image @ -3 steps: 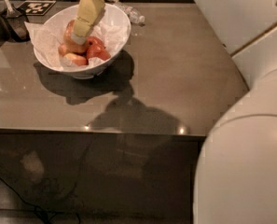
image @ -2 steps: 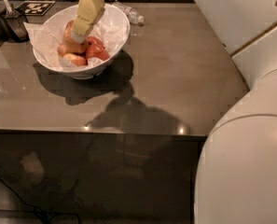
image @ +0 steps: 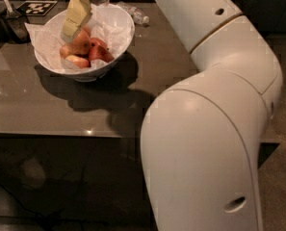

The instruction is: Pick apple from white bowl

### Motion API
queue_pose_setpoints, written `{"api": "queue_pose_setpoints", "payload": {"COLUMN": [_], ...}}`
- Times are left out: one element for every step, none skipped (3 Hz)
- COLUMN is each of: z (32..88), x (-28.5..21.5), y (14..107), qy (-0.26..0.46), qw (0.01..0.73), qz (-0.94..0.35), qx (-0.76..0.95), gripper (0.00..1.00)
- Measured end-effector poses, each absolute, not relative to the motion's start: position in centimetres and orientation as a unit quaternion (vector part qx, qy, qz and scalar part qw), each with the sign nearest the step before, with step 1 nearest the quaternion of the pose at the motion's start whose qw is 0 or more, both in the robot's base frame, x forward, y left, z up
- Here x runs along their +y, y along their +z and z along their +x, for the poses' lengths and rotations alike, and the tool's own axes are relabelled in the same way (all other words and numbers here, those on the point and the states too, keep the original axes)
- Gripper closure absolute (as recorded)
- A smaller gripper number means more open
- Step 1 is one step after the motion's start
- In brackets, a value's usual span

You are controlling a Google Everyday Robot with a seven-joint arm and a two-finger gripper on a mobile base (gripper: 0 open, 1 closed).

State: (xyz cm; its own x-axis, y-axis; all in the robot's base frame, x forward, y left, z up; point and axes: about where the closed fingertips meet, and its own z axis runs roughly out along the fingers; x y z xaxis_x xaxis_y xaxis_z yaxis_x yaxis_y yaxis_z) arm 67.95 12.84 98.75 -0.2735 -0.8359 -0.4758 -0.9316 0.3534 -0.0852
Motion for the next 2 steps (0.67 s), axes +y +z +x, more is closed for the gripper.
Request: {"api": "queue_pose_setpoints", "payload": {"z": [68.35,68.81], "x": [13.13,13.61], "y": [98.95,98.38], "qy": [0.107,0.118], "qw": [0.234,0.237], "qz": [-0.557,-0.555], "qx": [0.790,0.788], "gripper": [0.00,0.00]}}
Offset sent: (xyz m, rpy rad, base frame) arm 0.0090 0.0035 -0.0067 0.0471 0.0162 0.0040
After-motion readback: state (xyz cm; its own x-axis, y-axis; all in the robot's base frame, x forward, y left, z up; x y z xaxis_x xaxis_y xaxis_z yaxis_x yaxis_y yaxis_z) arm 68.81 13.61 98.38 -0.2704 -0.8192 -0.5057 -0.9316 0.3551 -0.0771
